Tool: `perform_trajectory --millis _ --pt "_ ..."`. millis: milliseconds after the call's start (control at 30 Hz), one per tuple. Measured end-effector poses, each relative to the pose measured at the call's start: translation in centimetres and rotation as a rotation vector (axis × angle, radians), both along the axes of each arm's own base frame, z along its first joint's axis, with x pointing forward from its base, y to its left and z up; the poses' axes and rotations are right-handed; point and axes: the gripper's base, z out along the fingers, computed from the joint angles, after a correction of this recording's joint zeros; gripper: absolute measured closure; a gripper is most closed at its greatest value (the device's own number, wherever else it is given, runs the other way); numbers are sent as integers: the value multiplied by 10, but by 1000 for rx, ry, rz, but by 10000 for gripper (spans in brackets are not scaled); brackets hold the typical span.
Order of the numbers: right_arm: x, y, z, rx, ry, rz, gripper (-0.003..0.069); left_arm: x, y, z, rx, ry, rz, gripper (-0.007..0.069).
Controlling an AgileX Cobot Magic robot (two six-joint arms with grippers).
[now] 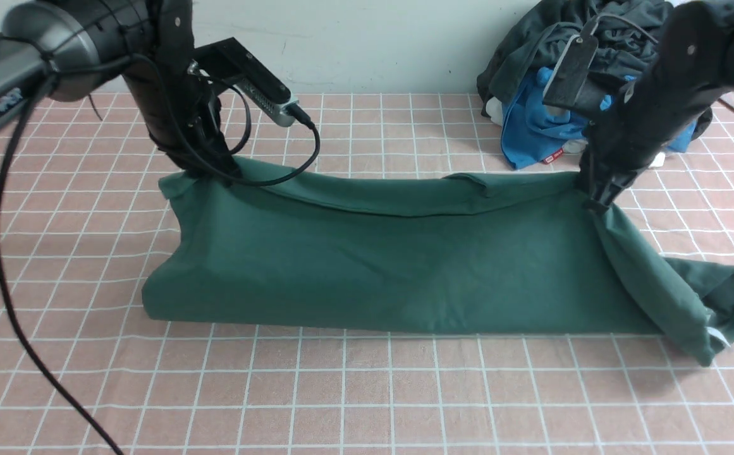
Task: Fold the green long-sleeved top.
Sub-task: Use both arms to drag the lower edge of the fabric forward and fold it over the upper edge
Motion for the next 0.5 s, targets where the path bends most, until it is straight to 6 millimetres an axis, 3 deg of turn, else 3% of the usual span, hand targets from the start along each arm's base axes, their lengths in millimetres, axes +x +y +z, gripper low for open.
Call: perform_trajectory --millis 133,267,500 --pt "12 0 -18 16 -30 -58 638 14 2 -17 -2 -23 10 587" --pt "21 -1 -34 27 -55 -120 598 23 7 -40 -6 -5 30 519" --pt "33 -6 -44 94 -139 -325 420 35 29 -64 -71 -15 207 302"
